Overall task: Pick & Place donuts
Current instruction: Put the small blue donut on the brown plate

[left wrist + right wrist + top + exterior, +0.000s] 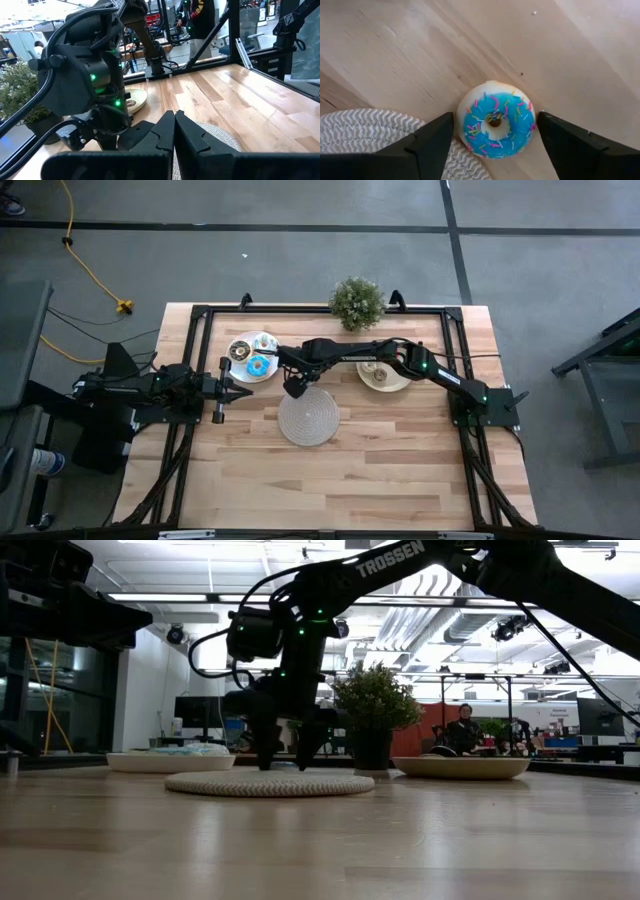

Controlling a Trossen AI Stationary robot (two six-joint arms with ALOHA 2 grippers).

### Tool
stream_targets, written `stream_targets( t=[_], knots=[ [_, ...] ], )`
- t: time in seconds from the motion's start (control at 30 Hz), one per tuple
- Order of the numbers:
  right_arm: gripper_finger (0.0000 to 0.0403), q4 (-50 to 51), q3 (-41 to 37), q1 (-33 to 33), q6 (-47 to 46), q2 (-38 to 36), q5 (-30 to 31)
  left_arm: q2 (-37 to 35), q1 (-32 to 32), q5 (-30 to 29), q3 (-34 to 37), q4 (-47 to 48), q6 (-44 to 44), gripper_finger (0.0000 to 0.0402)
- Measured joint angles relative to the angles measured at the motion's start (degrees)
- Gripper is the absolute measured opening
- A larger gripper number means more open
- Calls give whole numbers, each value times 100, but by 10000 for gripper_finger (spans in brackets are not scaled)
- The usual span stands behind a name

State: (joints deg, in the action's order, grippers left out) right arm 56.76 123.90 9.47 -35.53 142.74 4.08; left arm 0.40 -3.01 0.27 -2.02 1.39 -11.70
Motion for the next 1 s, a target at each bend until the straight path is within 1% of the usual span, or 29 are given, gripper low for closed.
stream_targets(
  t=[0.23,0.47,0.67,1.0],
  knots=[
    [241,18,-2,4,37,0,-3,-2,0,2,0,0,0,0],
    [208,-24,1,6,275,2,5,-2,-1,4,0,0,0,0],
    [198,-28,177,4,508,13,-139,0,-1,25,2,-2,0,0],
    [197,512,846,2,766,13,-138,-1,-2,24,2,0,2,0]
  ],
)
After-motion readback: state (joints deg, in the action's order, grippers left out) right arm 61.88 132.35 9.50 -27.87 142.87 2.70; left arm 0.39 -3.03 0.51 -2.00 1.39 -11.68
